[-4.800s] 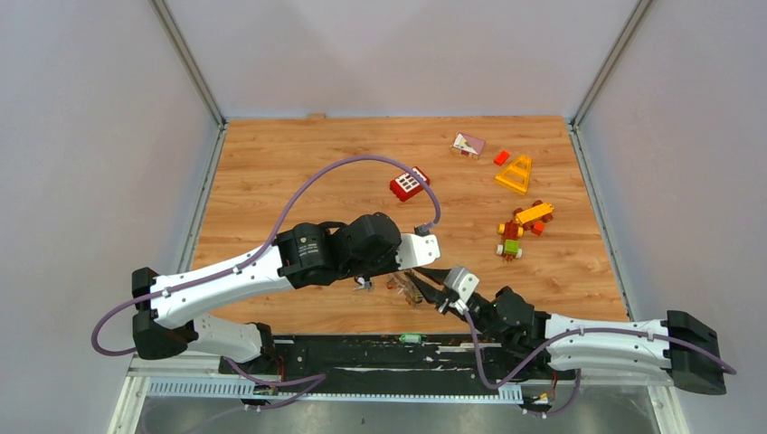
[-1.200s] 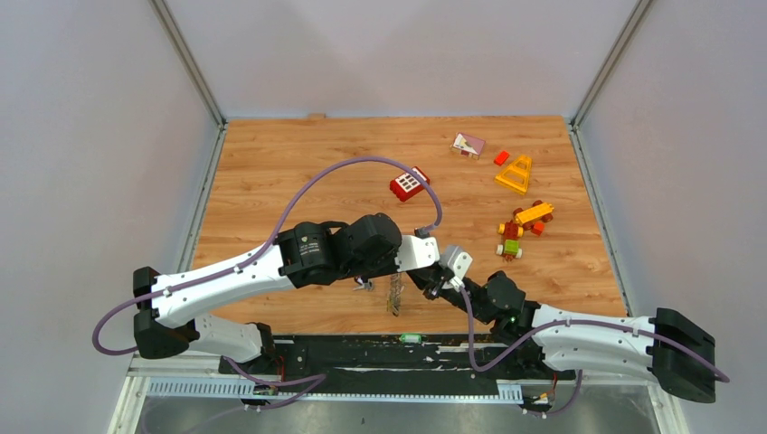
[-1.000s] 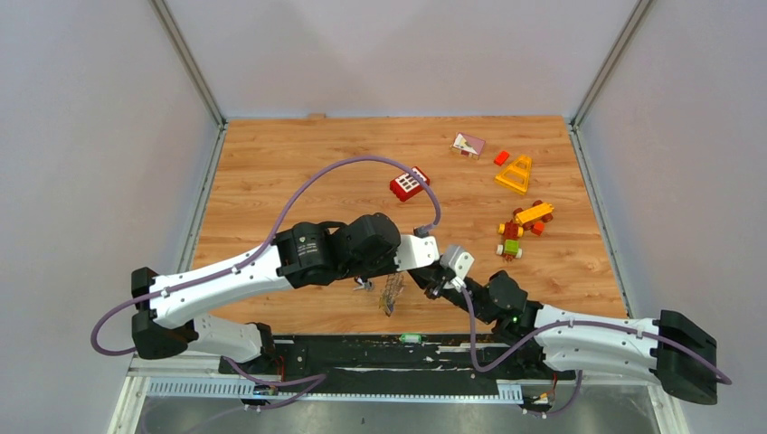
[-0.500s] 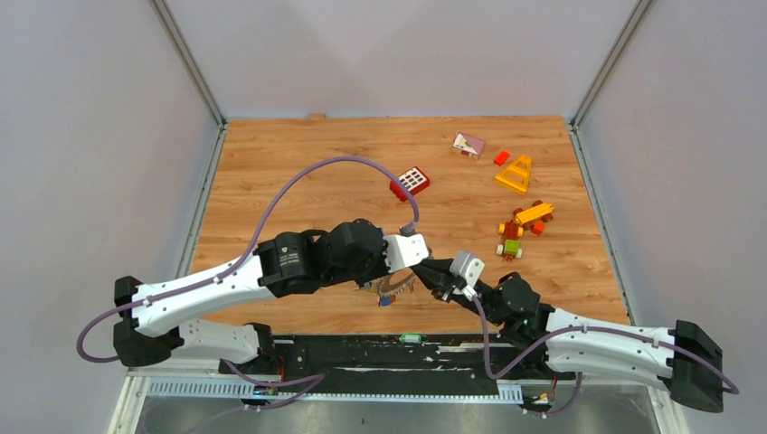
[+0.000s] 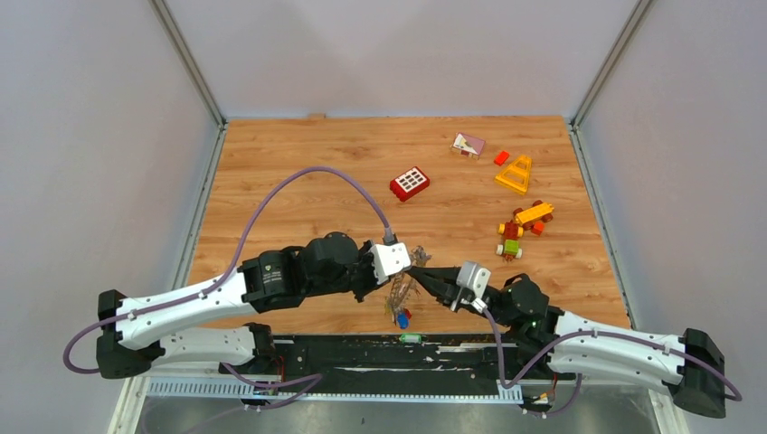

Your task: Remove the keys from the keyring

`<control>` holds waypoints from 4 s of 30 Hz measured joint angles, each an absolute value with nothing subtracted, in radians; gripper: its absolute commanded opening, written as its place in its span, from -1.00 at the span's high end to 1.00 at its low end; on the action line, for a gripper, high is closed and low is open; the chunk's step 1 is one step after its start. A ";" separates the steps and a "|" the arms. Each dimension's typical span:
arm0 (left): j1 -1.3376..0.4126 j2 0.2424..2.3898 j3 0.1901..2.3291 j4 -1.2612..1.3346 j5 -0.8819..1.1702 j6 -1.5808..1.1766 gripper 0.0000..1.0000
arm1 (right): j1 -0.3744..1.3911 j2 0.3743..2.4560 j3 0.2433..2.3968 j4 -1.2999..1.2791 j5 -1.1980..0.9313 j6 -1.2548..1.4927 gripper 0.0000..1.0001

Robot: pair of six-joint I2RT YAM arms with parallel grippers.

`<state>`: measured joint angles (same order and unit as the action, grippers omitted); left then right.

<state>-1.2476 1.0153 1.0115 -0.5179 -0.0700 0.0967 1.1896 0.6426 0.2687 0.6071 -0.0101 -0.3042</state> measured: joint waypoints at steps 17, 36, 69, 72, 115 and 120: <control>-1.248 0.836 0.863 -0.358 0.042 0.126 -0.09 | 1.190 0.487 0.266 0.517 -0.149 -0.344 1.00; -1.248 0.792 0.708 0.023 0.396 0.110 0.91 | 1.190 0.471 0.270 0.450 -0.165 -0.319 1.00; -1.248 0.785 0.708 0.011 0.270 0.113 1.00 | 1.190 0.407 0.270 0.400 -0.248 -0.321 1.00; -1.248 0.785 0.708 0.004 0.260 0.113 1.00 | 1.190 0.403 0.270 0.400 -0.251 -0.322 1.00; -1.248 0.817 0.708 -0.002 0.257 0.091 0.51 | 1.190 0.420 0.270 0.401 -0.279 -0.328 1.00; -1.248 0.822 0.709 -0.002 0.263 0.090 0.55 | 1.190 0.426 0.270 0.402 -0.279 -0.328 1.00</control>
<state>-1.2476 0.8219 0.7094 -0.0017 0.2634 0.0902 1.1896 0.4255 0.2699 0.4015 -0.2794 -0.3283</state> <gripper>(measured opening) 0.239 0.022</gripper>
